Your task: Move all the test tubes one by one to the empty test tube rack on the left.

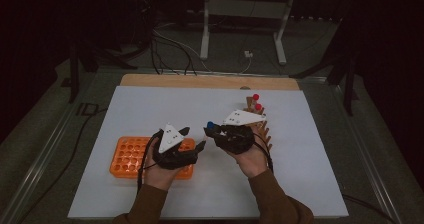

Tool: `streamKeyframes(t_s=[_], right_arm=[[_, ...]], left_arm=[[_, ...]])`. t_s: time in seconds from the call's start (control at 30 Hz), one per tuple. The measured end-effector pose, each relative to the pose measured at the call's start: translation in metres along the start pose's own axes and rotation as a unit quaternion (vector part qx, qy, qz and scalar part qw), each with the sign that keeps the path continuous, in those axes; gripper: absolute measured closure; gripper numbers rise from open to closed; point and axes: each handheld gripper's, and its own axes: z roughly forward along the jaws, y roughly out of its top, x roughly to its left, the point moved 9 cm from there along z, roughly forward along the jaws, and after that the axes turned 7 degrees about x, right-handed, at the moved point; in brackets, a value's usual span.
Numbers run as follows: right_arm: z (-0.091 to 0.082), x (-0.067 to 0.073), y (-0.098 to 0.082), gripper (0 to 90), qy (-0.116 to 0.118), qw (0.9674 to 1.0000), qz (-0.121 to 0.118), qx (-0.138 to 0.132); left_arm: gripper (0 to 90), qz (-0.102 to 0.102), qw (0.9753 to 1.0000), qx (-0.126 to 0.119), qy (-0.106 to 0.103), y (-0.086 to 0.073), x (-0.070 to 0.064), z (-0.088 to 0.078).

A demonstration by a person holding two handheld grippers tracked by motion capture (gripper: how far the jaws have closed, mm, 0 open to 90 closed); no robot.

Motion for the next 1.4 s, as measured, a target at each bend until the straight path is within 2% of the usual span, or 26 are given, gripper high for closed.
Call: streamKeyframes(t_s=[0.13,0.23,0.37,0.5,1.0,1.03,1.07,1.1,1.13,1.3,1.4], right_arm=[[0.002,0.006,0.003,76.8,0.007,1.0000,-0.001,-0.001],[0.004,0.008,0.001,76.8,0.014,0.9999,0.000,0.001],[0.004,0.009,0.001,76.8,0.021,0.9997,0.007,-0.001],[0.005,0.010,0.002,76.8,0.023,0.9997,0.005,-0.001],[0.005,0.009,0.000,75.9,0.027,0.9996,0.008,-0.002],[0.005,0.008,0.000,73.2,0.028,0.9995,0.011,-0.004],[0.003,0.006,0.000,64.1,0.030,0.9994,0.015,-0.009],[0.003,0.006,0.000,64.1,0.030,0.9994,0.015,-0.009],[0.002,0.006,0.000,60.4,0.031,0.9993,0.016,-0.011],[-0.003,-0.004,-0.002,35.3,0.024,0.9989,0.033,-0.025],[-0.005,-0.008,-0.006,29.0,0.018,0.9990,0.029,-0.028]], left_arm=[[49.6,0.005,0.9999,0.011,0.006,0.000,-0.002,0.004],[60.8,0.005,1.0000,0.008,0.002,0.001,-0.003,0.005],[65.7,0.015,0.9998,0.015,0.001,0.000,-0.005,0.008],[72.9,0.017,0.9998,0.012,-0.005,0.001,-0.007,0.009],[77.0,0.021,0.9997,0.004,-0.013,0.002,-0.009,0.010],[77.1,0.018,0.9998,0.007,-0.010,0.002,-0.007,0.011],[77.2,0.014,0.9998,0.008,-0.008,0.001,-0.005,0.011],[77.2,0.011,0.9999,0.007,-0.007,0.001,-0.004,0.010],[77.2,0.009,0.9999,0.007,-0.006,0.001,-0.002,0.010],[77.2,-0.002,1.0000,0.007,0.002,-0.002,0.008,0.006],[77.2,-0.008,0.9999,0.006,0.005,-0.004,0.011,0.005]])
